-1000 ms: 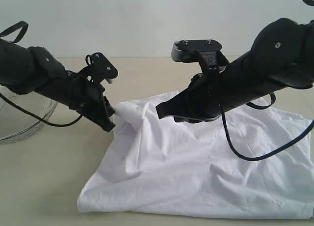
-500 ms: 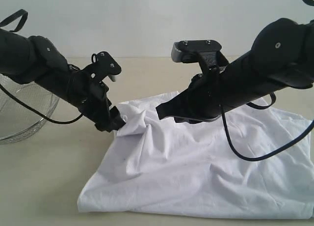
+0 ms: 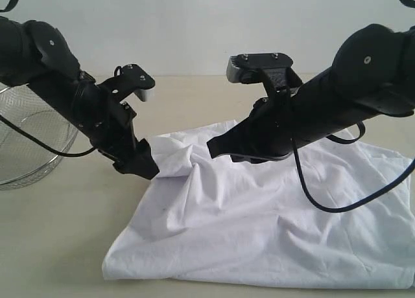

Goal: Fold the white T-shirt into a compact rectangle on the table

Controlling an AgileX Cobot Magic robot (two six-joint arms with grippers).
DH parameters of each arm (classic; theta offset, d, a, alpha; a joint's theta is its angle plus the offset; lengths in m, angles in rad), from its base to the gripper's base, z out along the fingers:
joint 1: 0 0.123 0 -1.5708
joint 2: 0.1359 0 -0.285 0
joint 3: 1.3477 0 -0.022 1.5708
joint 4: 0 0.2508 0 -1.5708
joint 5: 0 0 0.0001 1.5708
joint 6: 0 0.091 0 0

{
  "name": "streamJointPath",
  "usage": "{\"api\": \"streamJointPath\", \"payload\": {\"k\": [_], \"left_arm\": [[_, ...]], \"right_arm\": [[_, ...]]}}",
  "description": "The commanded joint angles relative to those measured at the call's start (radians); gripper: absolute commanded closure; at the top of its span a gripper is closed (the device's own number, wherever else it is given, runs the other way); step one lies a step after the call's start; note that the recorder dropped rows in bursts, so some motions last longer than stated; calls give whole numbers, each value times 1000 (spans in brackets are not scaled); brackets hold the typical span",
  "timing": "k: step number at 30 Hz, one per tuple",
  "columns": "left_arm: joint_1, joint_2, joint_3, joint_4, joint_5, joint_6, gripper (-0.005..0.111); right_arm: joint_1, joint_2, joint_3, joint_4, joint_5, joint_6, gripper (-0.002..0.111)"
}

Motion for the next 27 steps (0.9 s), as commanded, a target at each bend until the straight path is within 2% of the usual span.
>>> {"api": "streamJointPath", "payload": {"k": [1, 5, 11, 21, 24, 27], "left_arm": [[1, 15, -2, -80, 27, 19, 33], [1, 49, -2, -143, -6, 79, 33], [1, 94, -2, -150, -70, 97, 34], [1, 140, -4, -312, -126, 256, 40], [1, 140, -4, -361, -151, 311, 47], [1, 140, -4, -384, -186, 336, 65]], "right_arm": [[-7, -13, 6, -8, 5, -11, 108], [-7, -13, 6, -8, 11, -11, 108], [-7, -13, 6, -8, 15, -7, 108], [-7, -13, 6, -8, 15, -7, 108], [-7, -13, 6, -8, 15, -7, 108], [-7, -13, 6, -8, 15, -5, 108]]}}
